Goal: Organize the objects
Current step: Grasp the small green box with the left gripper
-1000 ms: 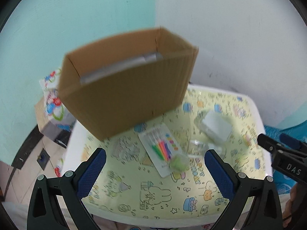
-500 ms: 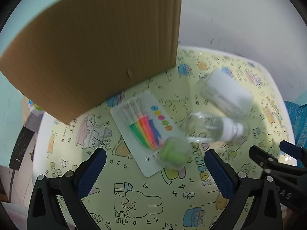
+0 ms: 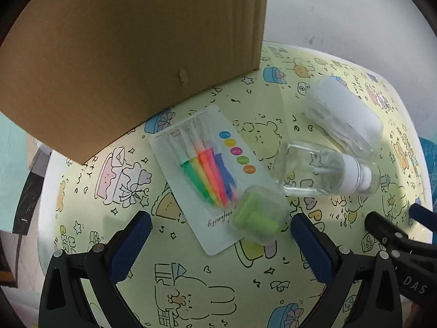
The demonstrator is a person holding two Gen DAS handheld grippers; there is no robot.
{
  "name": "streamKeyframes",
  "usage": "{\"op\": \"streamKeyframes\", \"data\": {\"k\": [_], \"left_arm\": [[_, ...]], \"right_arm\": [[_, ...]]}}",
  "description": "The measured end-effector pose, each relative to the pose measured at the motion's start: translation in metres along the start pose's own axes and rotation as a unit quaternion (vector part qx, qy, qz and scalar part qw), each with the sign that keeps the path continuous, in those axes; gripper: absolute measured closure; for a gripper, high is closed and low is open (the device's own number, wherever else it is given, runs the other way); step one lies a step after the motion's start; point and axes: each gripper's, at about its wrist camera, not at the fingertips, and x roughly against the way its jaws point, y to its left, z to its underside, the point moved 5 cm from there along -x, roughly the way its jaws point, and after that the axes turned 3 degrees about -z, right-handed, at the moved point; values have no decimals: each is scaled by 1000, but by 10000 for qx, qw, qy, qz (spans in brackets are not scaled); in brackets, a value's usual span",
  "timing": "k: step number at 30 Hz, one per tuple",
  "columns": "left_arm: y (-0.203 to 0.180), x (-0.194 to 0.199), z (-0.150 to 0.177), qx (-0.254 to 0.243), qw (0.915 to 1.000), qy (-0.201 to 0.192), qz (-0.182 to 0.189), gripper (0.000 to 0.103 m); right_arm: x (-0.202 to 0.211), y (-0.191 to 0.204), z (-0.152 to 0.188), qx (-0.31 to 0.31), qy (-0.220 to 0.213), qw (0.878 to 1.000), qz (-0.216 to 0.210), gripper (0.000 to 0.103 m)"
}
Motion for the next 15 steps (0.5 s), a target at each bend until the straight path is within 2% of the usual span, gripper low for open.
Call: {"op": "streamKeyframes", "data": {"k": [3,15], "left_arm": [[0,-2,-1,49,10000,18,36,0],[-7,-5,-1,212,9997,26,113,0]], "right_arm": [[-2,-4,5,-82,114,9999,41,0],[-1,-8,17,-74,-75,9999,56,0]]}}
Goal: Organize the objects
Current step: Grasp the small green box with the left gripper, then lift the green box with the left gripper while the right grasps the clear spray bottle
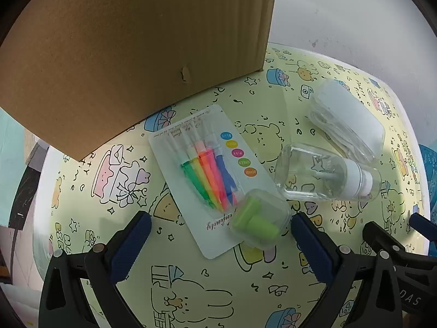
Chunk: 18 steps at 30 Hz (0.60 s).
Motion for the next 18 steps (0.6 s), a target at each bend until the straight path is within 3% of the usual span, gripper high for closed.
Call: {"op": "streamKeyframes", "data": {"k": [3,5,7,9,12,18], "left_arm": [[-1,-1,1,43,10000,45,15,0],[-3,1,2,60,10000,36,46,6],[-9,7,2,-45,9999,-56,92,24],[-16,10,3,-169,9998,-99,105,35],[-24,16,6,-268,9994,-178,157,65],[-30,19,10,-224,9991,-137,331,66]], "right_arm": [[0,-1,3,-1,32,10000,-4,0],[0,-2,5,-25,59,10000,2,0],[1,-1,4,-28,63,10000,20,0],[4,0,2,-14,73,10000,47,0],[6,2,4,34,78,9999,109,0],[12,5,2,36,83,9998,158,0]]}}
